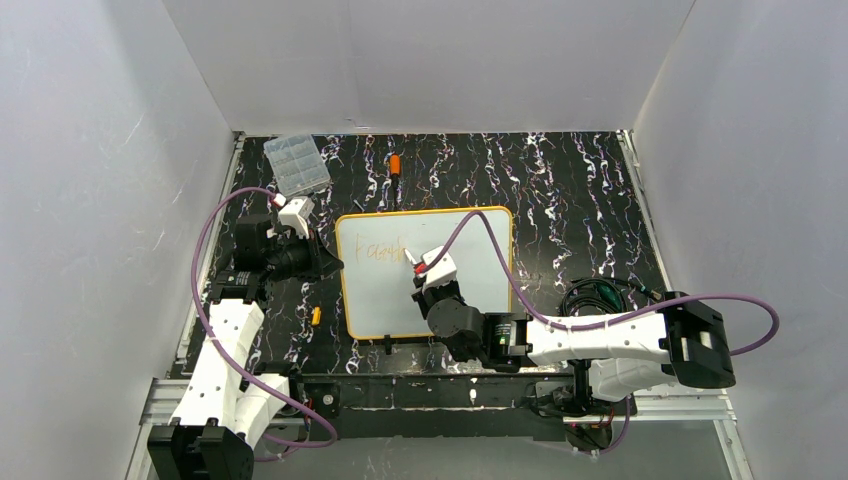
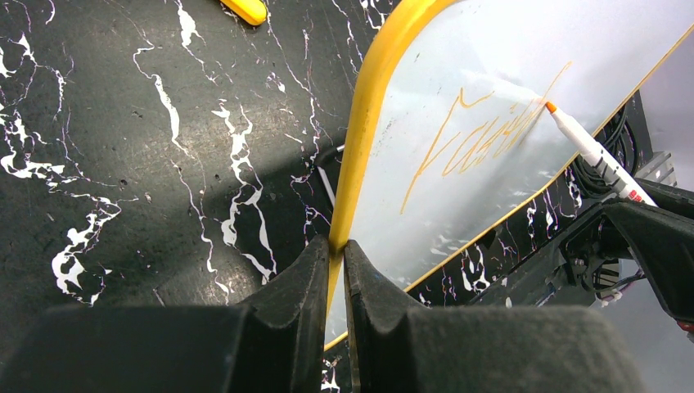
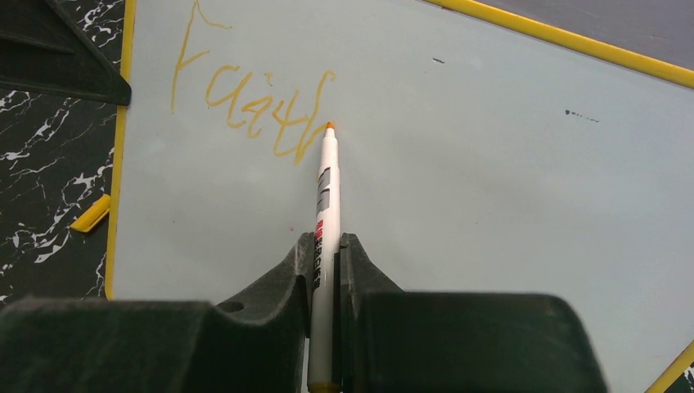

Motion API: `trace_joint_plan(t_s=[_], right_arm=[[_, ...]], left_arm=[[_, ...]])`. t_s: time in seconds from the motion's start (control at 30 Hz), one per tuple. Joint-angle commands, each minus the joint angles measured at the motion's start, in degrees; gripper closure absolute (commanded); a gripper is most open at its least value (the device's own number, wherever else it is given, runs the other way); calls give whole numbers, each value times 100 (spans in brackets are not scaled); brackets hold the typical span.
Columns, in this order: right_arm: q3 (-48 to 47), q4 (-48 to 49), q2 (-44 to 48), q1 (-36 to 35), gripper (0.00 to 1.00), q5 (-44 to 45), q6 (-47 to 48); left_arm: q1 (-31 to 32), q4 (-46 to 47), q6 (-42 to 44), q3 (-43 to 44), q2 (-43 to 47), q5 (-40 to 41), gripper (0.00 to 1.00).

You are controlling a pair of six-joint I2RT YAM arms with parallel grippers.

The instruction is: Write a sentence on the whiteboard

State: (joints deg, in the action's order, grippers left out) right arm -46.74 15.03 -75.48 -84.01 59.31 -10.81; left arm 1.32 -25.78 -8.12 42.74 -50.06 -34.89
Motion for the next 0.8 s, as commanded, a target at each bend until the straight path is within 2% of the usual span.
trace_joint_plan(t_s=[0.0, 0.4, 0.63, 0.77], right_arm=[[-93, -91, 94, 104, 99, 387, -120], [-85, -171, 225, 99, 99, 272, -180], [313, 253, 986, 77, 99, -683, 69], [435, -8, 1388, 77, 99, -934, 52]], left_arm=[[30, -85, -23, 94, 40, -234, 90], [28, -102, -23, 103, 23, -168, 90], [21, -179, 12, 129, -28, 55, 90], [26, -190, 10, 120, -7, 181, 91]])
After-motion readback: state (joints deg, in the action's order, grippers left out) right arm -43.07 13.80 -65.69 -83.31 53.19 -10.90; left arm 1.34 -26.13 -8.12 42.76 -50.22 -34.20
